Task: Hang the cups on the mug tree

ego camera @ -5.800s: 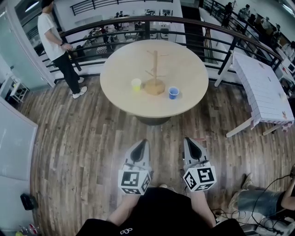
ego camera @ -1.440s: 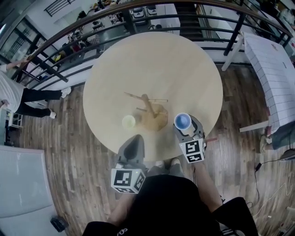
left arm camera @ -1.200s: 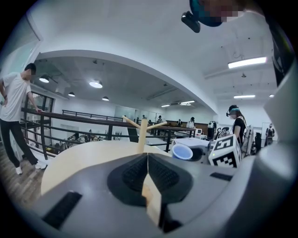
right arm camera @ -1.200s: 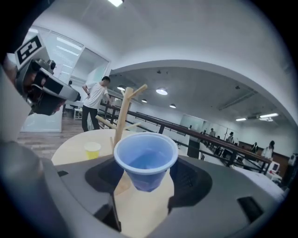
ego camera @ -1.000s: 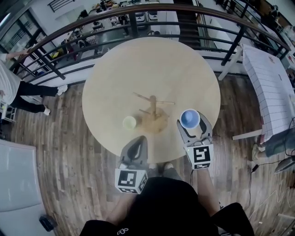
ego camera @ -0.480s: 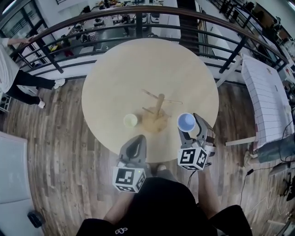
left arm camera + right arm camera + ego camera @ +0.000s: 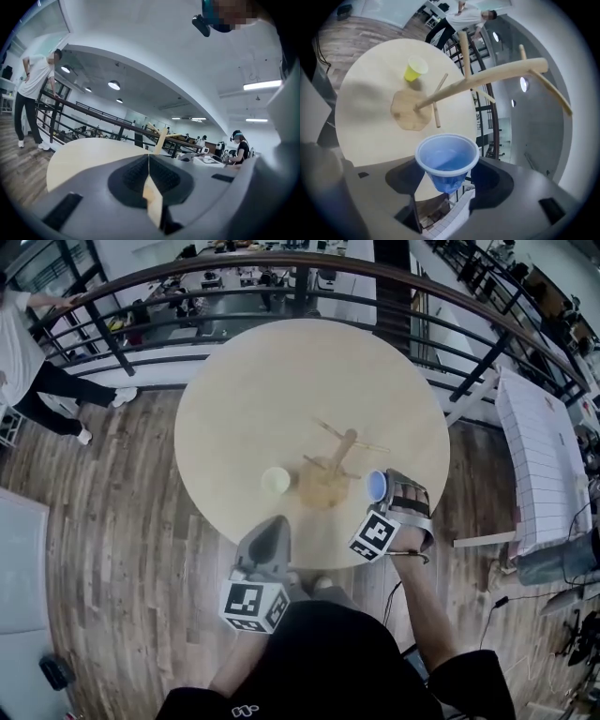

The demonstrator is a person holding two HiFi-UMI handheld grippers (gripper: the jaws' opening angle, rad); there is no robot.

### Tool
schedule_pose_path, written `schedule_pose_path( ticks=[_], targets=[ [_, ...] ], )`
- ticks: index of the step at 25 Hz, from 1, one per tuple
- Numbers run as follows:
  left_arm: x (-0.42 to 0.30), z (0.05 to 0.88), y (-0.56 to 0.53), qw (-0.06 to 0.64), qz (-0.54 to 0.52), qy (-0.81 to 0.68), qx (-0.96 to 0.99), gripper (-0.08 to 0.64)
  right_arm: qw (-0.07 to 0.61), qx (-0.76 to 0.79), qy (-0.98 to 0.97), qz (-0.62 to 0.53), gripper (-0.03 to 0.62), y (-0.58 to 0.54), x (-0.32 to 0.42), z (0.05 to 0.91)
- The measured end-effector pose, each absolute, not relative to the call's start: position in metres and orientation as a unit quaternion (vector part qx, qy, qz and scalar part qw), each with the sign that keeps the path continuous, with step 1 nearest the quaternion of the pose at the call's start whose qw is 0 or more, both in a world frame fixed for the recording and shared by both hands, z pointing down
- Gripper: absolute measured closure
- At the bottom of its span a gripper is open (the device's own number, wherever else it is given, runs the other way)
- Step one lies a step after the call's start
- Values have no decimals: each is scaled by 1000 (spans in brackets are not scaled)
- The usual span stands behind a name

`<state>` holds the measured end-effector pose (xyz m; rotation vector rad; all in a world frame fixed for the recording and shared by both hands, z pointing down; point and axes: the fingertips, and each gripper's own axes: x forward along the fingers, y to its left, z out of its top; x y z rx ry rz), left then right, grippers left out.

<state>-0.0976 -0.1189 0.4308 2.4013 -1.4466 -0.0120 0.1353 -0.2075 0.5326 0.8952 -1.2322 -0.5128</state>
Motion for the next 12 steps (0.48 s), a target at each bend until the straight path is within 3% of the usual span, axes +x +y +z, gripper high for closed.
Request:
schedule_pose_path(
  ticks=[12],
  targets=[
    [-141,445,-110,190,-16,-536,823,548,757,320,-499,-277,278,-231,82,575]
  ],
)
